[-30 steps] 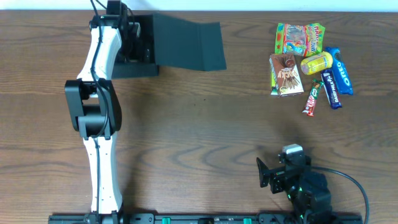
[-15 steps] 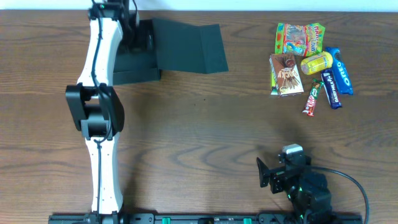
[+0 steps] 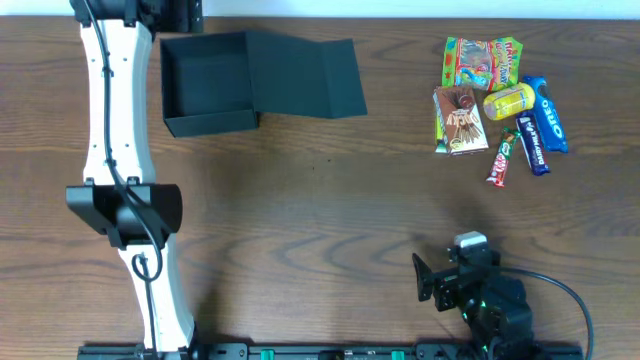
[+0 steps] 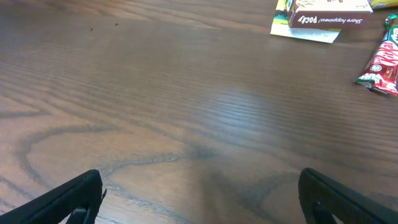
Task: Pack container
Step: 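Push the black box rightward and rotate it with the left gripper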
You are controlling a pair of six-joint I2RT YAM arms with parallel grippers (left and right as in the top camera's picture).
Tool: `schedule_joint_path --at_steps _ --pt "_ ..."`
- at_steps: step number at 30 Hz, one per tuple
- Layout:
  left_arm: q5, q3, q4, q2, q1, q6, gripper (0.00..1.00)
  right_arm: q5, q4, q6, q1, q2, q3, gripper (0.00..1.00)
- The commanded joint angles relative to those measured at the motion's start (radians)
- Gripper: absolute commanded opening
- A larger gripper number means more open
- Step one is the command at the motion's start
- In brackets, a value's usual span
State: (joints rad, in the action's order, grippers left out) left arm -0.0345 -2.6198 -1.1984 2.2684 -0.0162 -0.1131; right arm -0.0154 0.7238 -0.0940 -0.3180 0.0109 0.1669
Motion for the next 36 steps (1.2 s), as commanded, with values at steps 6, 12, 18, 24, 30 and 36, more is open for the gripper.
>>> schedule_joint_path --at_steps 6,12,18,24,30,36 --pt "-0.021 0.091 -0.053 0.111 -0.079 0.064 0.95 -0.004 0.000 0.009 0.005 -0.005 -0.008 0.99" --pt "-0.017 0.161 -0.017 0.194 -0.097 0.073 0.95 -0.004 0.000 0.010 0.004 -0.005 -0.008 0.99" --pt "-0.007 0.180 0.030 0.270 -0.100 0.099 0.96 -0.004 0.000 0.009 0.005 -0.005 -0.008 0.99" --pt "0.036 0.181 0.016 0.331 -0.103 0.148 0.73 -0.004 0.000 0.010 0.005 -0.005 -0.008 0.99" --pt "0.081 0.182 -0.026 0.344 -0.098 0.198 0.29 -0.004 0.000 0.010 0.004 -0.005 -0.008 0.99" --pt "0.091 0.182 -0.131 0.344 -0.086 0.355 0.06 -0.004 0.000 0.009 0.004 -0.005 -0.008 0.99"
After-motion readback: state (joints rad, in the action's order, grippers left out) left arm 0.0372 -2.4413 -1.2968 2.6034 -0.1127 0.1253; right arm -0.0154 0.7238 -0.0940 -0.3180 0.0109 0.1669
